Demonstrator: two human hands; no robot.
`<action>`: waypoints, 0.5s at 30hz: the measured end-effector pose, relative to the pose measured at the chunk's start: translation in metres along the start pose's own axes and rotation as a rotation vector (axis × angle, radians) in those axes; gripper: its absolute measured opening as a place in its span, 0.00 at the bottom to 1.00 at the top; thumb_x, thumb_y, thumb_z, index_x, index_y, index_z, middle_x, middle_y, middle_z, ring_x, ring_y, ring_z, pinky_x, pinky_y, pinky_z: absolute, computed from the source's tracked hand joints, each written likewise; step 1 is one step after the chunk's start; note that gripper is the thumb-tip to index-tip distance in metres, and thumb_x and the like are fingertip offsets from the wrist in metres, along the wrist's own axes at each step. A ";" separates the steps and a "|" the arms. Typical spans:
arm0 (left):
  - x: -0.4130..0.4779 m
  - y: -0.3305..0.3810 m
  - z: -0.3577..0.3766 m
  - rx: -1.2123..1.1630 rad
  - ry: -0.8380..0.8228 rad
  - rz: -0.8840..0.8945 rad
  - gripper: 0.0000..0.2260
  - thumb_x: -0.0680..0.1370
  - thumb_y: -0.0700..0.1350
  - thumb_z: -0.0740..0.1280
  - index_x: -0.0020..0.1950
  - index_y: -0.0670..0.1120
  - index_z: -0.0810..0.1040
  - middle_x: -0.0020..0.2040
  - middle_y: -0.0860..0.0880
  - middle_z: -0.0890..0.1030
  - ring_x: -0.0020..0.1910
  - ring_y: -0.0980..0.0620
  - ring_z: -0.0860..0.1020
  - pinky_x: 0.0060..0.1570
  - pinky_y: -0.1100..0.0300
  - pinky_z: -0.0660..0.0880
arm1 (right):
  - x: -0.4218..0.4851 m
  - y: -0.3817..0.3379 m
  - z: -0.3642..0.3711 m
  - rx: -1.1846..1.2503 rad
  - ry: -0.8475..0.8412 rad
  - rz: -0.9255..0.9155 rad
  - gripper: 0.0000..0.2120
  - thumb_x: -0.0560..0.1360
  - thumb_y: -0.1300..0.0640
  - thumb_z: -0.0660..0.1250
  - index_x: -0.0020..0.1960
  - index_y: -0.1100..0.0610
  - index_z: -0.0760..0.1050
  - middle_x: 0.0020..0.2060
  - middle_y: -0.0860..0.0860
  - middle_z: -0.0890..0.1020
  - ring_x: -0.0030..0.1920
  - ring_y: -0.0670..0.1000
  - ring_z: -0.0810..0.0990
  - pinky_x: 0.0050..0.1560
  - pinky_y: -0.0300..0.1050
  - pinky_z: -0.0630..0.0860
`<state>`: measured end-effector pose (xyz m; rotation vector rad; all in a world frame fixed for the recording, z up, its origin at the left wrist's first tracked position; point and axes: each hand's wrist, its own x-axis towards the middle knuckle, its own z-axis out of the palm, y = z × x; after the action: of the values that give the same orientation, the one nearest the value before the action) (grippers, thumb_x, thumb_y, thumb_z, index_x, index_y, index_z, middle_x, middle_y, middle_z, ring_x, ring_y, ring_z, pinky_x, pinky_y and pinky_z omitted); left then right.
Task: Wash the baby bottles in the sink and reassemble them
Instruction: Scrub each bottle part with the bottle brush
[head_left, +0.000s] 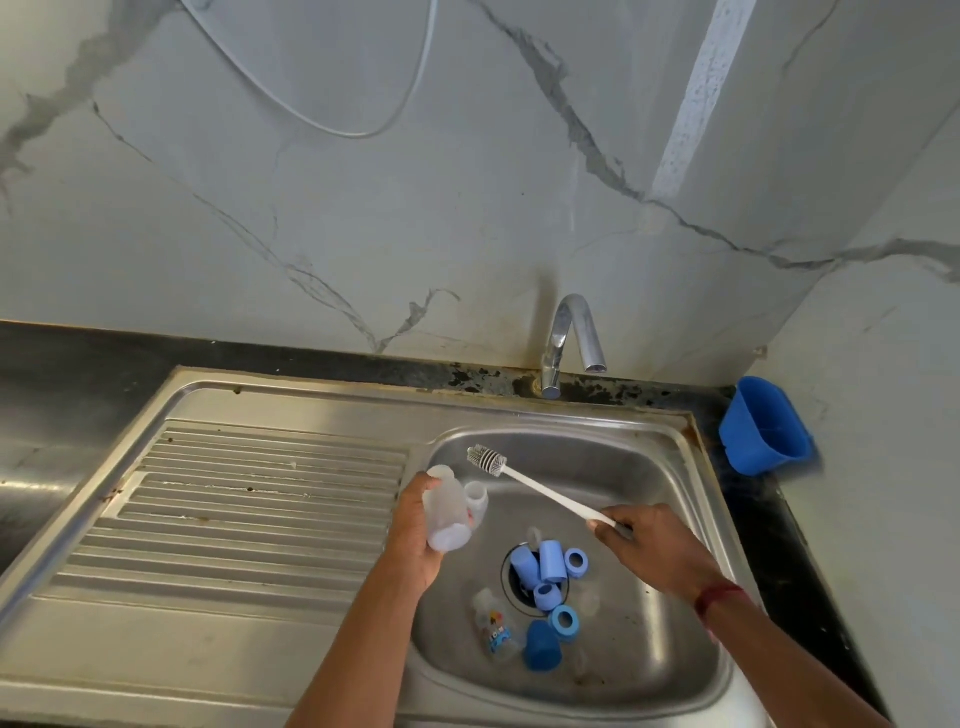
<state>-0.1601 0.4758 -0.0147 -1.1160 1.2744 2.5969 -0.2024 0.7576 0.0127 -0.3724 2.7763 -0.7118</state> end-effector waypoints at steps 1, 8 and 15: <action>-0.001 0.001 -0.005 -0.047 -0.020 -0.021 0.15 0.71 0.48 0.72 0.56 0.46 0.77 0.50 0.41 0.79 0.46 0.43 0.78 0.49 0.49 0.76 | 0.000 0.000 -0.002 0.002 0.001 -0.011 0.13 0.78 0.41 0.63 0.45 0.47 0.81 0.30 0.51 0.79 0.29 0.46 0.74 0.36 0.44 0.76; -0.004 -0.004 -0.018 -0.122 -0.027 -0.014 0.23 0.72 0.45 0.75 0.66 0.44 0.75 0.60 0.39 0.79 0.52 0.44 0.79 0.41 0.53 0.80 | 0.000 0.001 -0.026 -0.059 -0.002 -0.041 0.09 0.79 0.41 0.63 0.43 0.41 0.78 0.27 0.45 0.77 0.30 0.43 0.76 0.34 0.36 0.72; 0.003 0.009 -0.015 -0.078 0.062 0.110 0.19 0.72 0.38 0.75 0.57 0.47 0.70 0.55 0.42 0.79 0.48 0.45 0.79 0.43 0.52 0.78 | 0.004 0.003 -0.037 -0.057 0.005 -0.116 0.13 0.78 0.41 0.65 0.51 0.47 0.83 0.24 0.40 0.74 0.30 0.39 0.75 0.33 0.32 0.67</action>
<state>-0.1565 0.4587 -0.0164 -1.1803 1.2919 2.7339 -0.2183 0.7752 0.0417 -0.5470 2.8026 -0.6607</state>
